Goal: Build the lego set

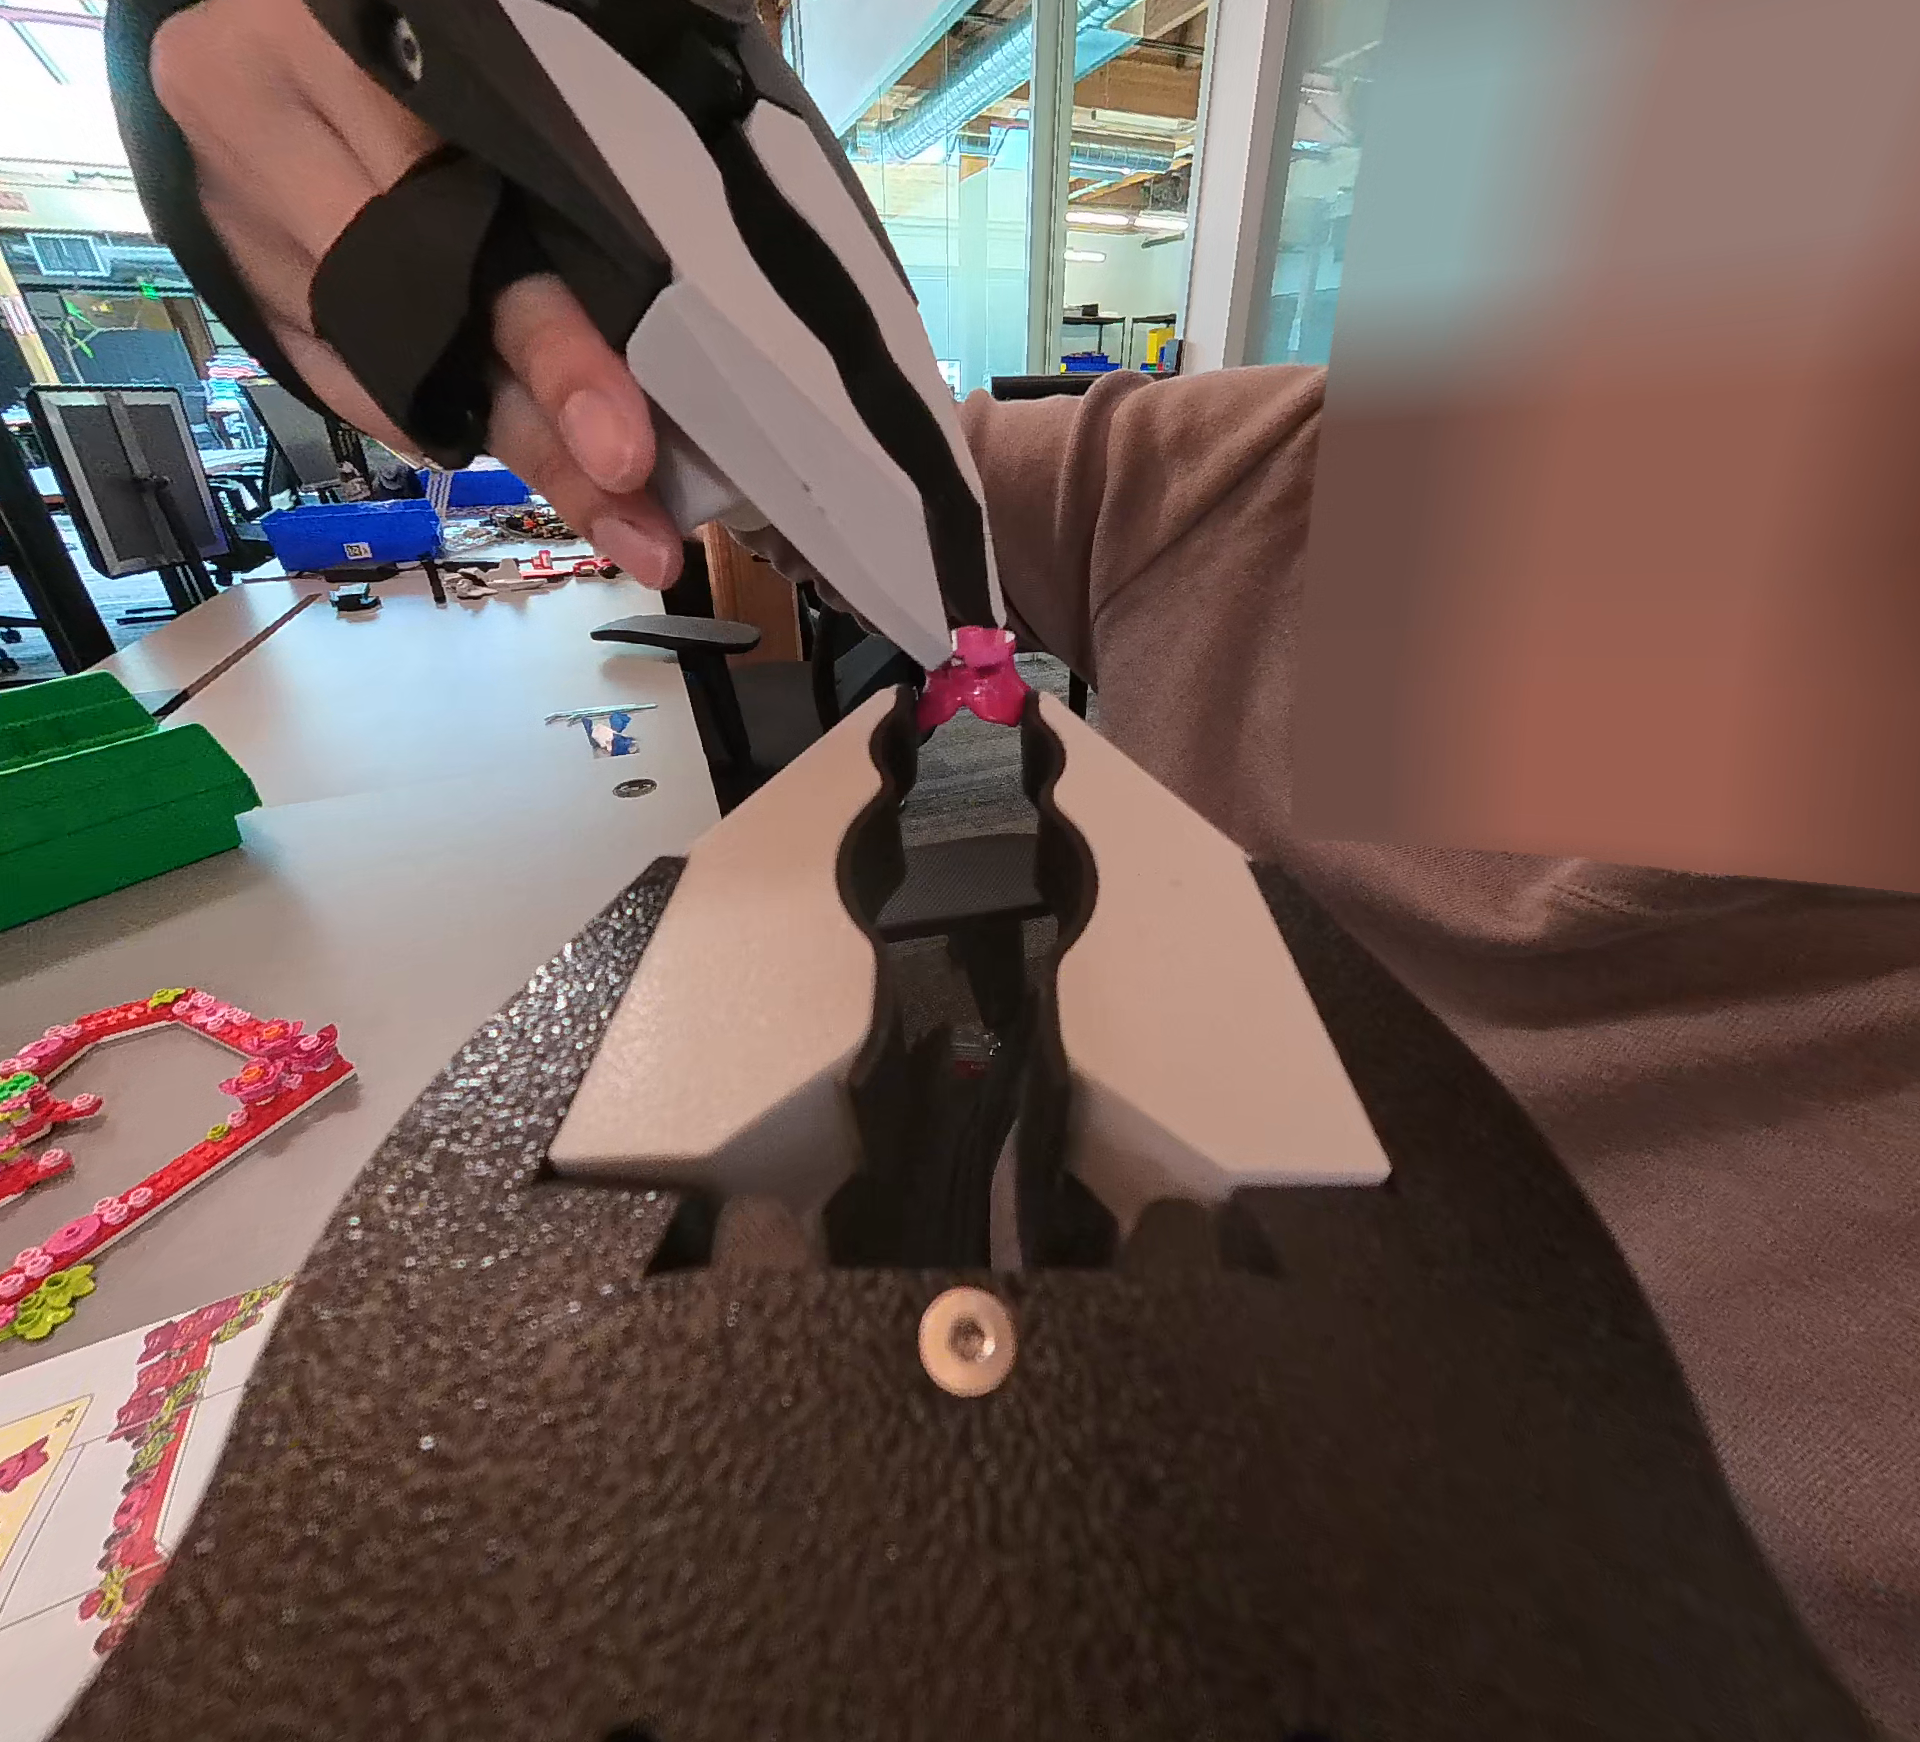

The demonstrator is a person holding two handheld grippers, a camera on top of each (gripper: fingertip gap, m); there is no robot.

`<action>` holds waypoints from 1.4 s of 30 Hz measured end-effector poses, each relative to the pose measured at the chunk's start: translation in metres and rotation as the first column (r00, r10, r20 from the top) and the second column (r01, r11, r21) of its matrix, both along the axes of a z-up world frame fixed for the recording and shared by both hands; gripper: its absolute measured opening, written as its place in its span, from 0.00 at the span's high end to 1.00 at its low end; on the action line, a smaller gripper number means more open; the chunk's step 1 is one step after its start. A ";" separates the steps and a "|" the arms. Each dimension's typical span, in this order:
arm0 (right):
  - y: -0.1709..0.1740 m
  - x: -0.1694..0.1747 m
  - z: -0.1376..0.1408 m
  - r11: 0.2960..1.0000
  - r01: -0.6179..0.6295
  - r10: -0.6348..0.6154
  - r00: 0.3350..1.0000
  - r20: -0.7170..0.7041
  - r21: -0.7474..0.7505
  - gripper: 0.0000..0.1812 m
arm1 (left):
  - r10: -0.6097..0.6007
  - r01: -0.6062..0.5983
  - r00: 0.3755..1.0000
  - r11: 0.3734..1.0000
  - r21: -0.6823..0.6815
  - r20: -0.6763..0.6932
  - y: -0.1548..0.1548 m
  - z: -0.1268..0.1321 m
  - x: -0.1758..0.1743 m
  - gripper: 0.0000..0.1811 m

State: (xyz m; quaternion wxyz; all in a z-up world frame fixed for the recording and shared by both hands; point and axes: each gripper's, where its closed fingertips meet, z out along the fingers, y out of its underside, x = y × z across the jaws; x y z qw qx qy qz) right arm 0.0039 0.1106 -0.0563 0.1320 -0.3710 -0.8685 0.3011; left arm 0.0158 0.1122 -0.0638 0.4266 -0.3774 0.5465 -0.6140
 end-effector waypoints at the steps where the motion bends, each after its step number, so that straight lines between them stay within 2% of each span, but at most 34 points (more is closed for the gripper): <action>1: 0.000 0.000 0.000 1.000 0.000 0.000 1.000 0.000 0.000 0.92 | 0.000 0.000 1.000 1.000 0.001 0.000 0.000 0.000 0.000 0.90; 30: 0.003 -0.002 0.000 1.000 0.025 -0.024 1.000 -0.003 0.007 0.91 | 0.005 -0.005 1.000 1.000 0.000 0.006 0.001 0.000 -0.002 0.90; 34: 0.007 -0.003 0.003 0.999 0.046 -0.045 0.998 -0.035 0.021 0.88 | 0.026 -0.026 1.000 1.000 -0.005 0.012 0.006 0.001 -0.004 0.90; 37: 0.020 -0.004 0.004 0.987 0.126 -0.114 0.986 -0.120 0.099 0.77 | 0.077 -0.077 0.997 0.997 -0.009 0.020 0.015 0.003 -0.009 0.90; 39: 0.035 -0.006 0.004 0.953 0.211 -0.152 0.954 -0.257 0.216 0.70 | 0.145 -0.145 0.989 0.989 -0.012 0.025 0.027 0.004 -0.014 0.90; 41: 0.050 -0.011 0.006 0.883 0.309 -0.134 0.888 -0.440 0.353 0.67 | 0.193 -0.192 0.981 0.981 -0.026 0.031 0.037 0.006 -0.021 0.90; 42: 0.054 -0.015 0.009 0.838 0.357 -0.096 0.841 -0.532 0.413 0.67 | 0.209 -0.208 0.977 0.977 -0.038 0.037 0.041 0.007 -0.024 0.87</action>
